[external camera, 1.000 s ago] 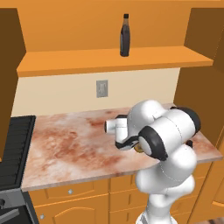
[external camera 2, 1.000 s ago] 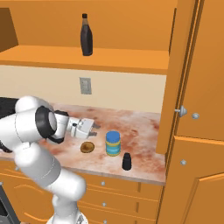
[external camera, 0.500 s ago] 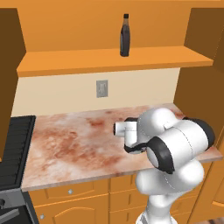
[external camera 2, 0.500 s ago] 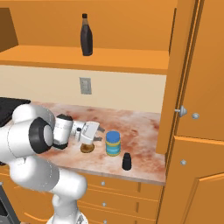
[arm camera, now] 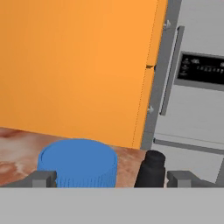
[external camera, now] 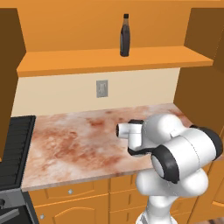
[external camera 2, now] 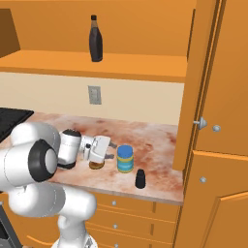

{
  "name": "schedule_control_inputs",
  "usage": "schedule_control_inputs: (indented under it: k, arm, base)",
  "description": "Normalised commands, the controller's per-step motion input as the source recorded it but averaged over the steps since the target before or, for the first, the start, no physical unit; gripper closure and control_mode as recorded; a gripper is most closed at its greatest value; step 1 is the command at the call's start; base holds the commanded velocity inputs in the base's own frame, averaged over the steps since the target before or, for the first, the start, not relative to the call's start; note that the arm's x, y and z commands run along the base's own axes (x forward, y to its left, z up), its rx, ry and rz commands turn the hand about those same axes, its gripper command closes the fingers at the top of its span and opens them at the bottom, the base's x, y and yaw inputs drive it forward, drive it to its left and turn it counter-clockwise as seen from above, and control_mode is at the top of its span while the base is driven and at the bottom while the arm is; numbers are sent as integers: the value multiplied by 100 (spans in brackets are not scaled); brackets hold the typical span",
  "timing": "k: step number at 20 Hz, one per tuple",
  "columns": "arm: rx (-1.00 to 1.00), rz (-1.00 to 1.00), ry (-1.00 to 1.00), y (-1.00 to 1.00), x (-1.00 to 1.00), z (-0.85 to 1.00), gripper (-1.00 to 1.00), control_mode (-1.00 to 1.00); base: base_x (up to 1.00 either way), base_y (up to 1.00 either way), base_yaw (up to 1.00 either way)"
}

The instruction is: There are various items on the counter. Only move the condiments/shakers into the cabinet.

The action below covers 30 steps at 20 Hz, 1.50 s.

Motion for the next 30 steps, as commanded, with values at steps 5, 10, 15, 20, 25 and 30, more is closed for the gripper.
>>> schedule_control_inputs:
  k: [5,10,15,20,25,30]
  arm:
    - [0,0,0,0,0,0,-100,-100]
    - [0,0,0,0,0,0,-100,-100]
    - [-2,0,1,0,1,-12,-100,-100]
    - [-8,0,2,0,0,-25,-100,-100]
    - [-3,0,0,0,1,-7,-100,-100]
    - [0,0,0,0,2,0,-100,-100]
  base:
    - [0,0,0]
    - [0,0,0]
    - [0,0,0]
    - [0,0,0]
    - [0,0,0]
    - [0,0,0]
